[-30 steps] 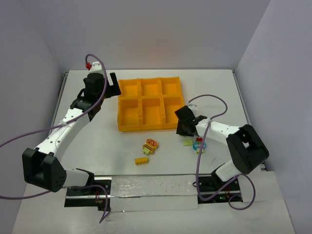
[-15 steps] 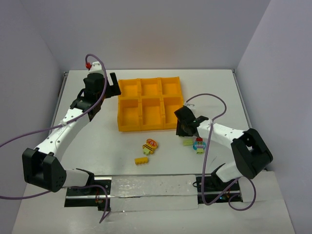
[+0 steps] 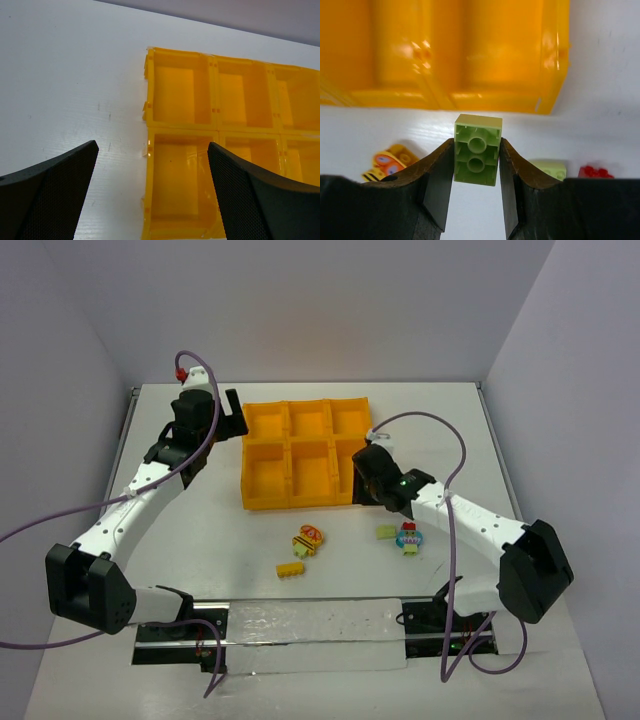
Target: Sort the legos into containers by color
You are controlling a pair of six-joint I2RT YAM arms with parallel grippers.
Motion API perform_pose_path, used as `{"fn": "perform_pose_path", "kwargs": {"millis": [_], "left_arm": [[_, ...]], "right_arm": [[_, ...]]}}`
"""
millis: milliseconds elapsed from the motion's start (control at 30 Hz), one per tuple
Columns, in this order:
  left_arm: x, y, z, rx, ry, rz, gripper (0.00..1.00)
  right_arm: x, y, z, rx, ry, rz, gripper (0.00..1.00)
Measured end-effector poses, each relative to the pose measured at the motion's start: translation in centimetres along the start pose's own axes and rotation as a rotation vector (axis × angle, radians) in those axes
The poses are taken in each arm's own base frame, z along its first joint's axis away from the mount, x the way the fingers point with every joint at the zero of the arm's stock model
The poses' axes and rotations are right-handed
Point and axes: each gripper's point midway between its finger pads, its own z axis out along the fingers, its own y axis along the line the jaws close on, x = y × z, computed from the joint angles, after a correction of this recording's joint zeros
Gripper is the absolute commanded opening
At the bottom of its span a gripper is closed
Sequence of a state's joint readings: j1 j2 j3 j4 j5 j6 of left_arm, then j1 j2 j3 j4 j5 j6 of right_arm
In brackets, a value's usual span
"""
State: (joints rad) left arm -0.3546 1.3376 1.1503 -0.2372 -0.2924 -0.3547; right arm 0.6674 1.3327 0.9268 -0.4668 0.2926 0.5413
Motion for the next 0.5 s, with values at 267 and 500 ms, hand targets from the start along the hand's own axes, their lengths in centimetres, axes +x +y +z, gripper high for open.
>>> {"fn": "perform_pose_path", "kwargs": {"millis": [267,500], "left_arm": [[0.2,0.1,0.0,-0.002,0.007,0.002,0.99],[0.2,-0.1,-0.1,0.009,0.011,-0.001,0.99]], "right_arm": [[-3.6,1.5,-0.7,-0.026,-0.076,-0.015,0.41],[-3.4,1.4,-0.4,-0.02,-0.068,-0.025,0.41]]}}
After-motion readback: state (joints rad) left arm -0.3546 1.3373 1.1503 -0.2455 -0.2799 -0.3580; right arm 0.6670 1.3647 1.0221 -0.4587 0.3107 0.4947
